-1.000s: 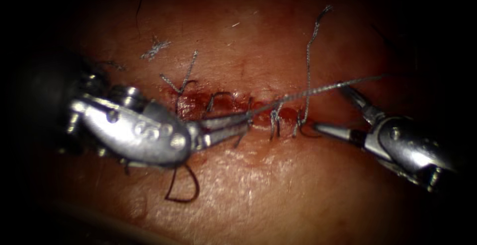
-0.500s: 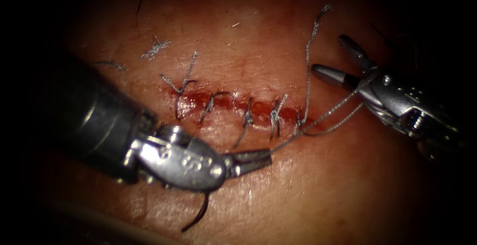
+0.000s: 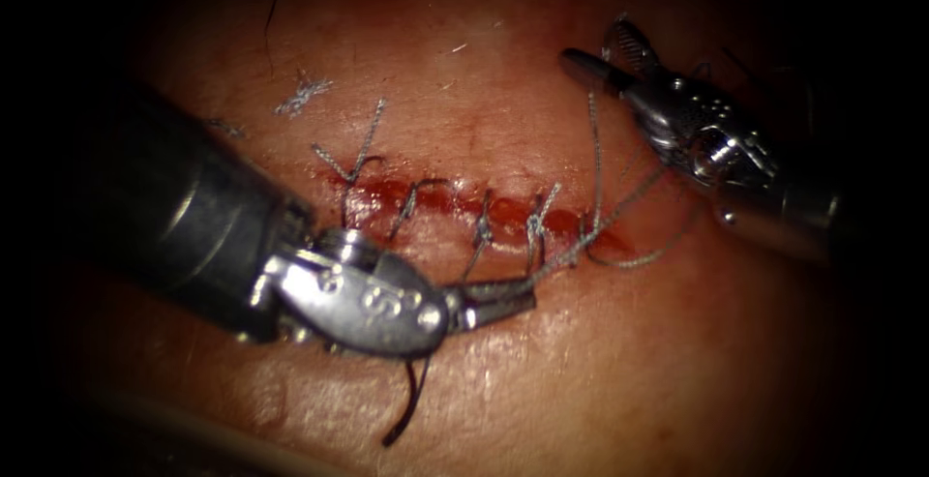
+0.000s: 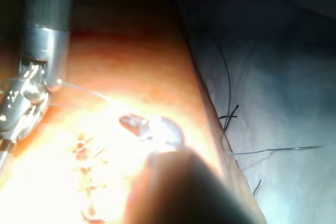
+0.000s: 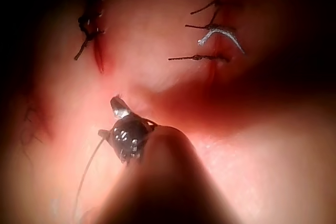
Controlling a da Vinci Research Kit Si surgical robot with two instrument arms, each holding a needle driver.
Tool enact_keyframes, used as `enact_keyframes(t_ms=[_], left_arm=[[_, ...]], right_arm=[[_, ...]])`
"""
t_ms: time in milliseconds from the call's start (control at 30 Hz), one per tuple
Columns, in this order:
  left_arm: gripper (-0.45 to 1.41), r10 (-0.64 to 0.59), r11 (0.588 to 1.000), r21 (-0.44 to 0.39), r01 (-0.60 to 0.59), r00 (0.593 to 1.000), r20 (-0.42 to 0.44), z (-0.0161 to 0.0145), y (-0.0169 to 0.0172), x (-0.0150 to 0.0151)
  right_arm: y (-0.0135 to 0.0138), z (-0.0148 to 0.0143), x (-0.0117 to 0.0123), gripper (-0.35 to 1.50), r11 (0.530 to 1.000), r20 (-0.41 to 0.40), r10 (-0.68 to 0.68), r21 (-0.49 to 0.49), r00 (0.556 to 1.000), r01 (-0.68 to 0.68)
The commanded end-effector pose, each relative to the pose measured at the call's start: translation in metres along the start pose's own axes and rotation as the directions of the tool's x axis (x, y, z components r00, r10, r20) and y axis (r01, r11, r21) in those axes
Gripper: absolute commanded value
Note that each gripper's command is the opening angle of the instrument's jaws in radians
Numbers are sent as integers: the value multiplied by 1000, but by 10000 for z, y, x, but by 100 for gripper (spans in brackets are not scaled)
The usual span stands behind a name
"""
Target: Wound Closure
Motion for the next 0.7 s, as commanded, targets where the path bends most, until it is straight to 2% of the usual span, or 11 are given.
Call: enact_keyframes(t_ms=[33,167,367,400,500,533,600,667,700], left_arm=[[-45,-1,1000,-2,1,1000,2,5,5,-5],[-45,0,1000,-4,0,1000,4,4,6,-5],[-45,1,1000,-6,-1,1000,3,2,7,-4],[-45,1,1000,-7,-1,1000,3,2,7,-5],[-45,1,1000,-10,-1,1000,1,-1,6,-5],[-45,2,1000,-12,-2,1000,0,-3,5,-5],[-45,1,1000,-13,-1,1000,0,-4,4,-5],[-45,1,1000,-16,-1,1000,-3,-4,3,-5],[-45,1,1000,-16,-1,1000,-3,-4,3,-5]], right_arm=[[-1,11,-11,128,1000,12,10,-1,1000,-10],[2,19,-34,128,999,63,33,12,997,-34],[-18,20,-32,114,996,82,36,75,996,-42],[-23,20,-34,108,995,90,31,91,995,-39],[-28,17,-38,76,992,111,23,121,993,-37],[-29,16,-38,42,988,116,23,146,993,-40],[-30,16,-39,-1,986,120,23,163,992,-43],[-30,16,-39,-20,983,127,30,176,991,-52],[-30,16,-39,-20,983,127,29,176,991,-51]])
